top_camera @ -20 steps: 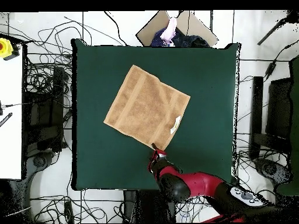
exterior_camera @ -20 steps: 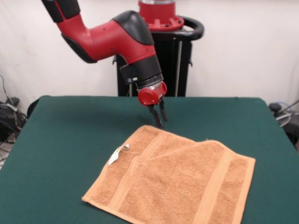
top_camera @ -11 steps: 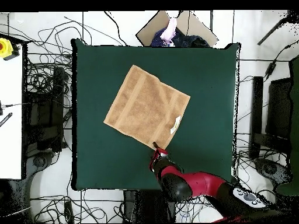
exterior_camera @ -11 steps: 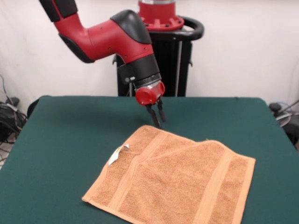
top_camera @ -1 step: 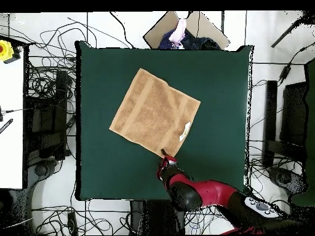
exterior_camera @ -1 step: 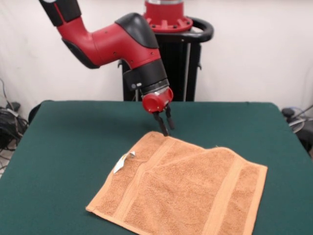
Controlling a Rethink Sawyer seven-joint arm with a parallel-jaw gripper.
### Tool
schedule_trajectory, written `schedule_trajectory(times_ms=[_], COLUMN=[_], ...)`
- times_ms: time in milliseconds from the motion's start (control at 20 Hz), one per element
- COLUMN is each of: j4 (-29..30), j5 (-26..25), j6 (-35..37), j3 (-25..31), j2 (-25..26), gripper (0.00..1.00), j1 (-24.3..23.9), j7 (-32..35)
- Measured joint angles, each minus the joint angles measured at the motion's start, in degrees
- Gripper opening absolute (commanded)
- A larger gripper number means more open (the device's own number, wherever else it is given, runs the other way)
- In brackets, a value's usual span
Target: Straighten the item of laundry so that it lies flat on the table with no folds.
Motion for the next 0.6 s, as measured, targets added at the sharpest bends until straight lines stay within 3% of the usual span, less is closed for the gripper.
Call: schedule_trajectory(times_ms=[600], j4=[-2.63], j5=[0.02], j6=[0.00], j3=[0.00], j2=[2.58], gripper=[1.00], j1=[0.44], j7=[0.00])
